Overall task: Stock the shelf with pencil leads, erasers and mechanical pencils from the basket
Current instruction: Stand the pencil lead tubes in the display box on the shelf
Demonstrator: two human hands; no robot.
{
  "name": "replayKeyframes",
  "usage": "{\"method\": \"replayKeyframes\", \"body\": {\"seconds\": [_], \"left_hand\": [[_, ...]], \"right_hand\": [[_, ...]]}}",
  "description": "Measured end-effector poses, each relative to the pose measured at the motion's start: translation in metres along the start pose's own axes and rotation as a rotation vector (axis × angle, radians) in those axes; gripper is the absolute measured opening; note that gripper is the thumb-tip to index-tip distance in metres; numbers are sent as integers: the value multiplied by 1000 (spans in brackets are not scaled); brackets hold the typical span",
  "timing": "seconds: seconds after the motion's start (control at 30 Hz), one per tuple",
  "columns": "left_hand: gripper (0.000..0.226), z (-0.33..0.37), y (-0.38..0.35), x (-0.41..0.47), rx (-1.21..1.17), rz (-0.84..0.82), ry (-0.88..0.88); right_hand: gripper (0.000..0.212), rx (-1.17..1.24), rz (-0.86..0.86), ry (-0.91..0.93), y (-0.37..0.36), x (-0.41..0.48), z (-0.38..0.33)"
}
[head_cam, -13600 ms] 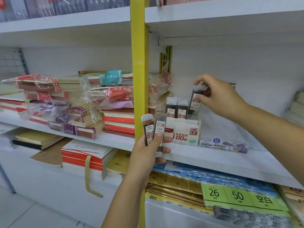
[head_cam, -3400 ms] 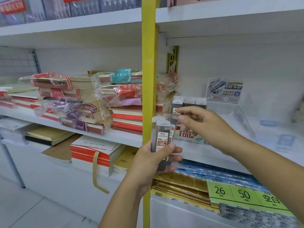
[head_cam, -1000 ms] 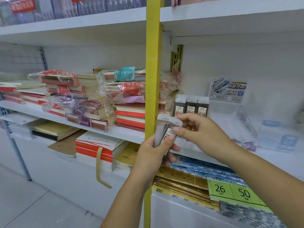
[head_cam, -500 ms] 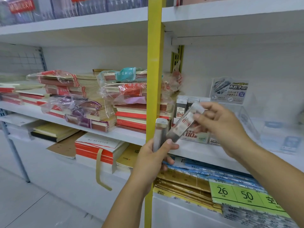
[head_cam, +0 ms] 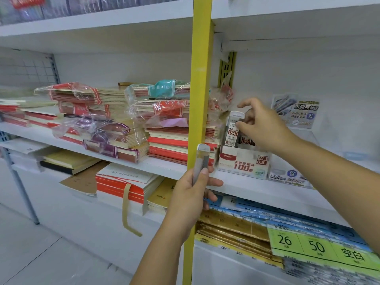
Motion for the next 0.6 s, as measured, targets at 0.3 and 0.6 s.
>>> {"method": "replayKeyframes", "body": {"seconds": [0.3, 0.6], "left_hand": [[15, 6, -2, -2, 36, -6, -44], [21, 14, -15, -9, 132, -54, -106]], "right_hand": [[28, -148, -26, -3, -15, -3, 14], [15, 333, -92, -18, -5, -76, -22]]}}
Point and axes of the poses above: each hand's wrist, its own x-axis towards the middle knuckle, its own y-axis out of the back of the hand, z = x × y, the point moved 9 cm from there along x, towards the middle knuckle, and after that the axes turned 1 degree about -x, right-handed, at the moved point
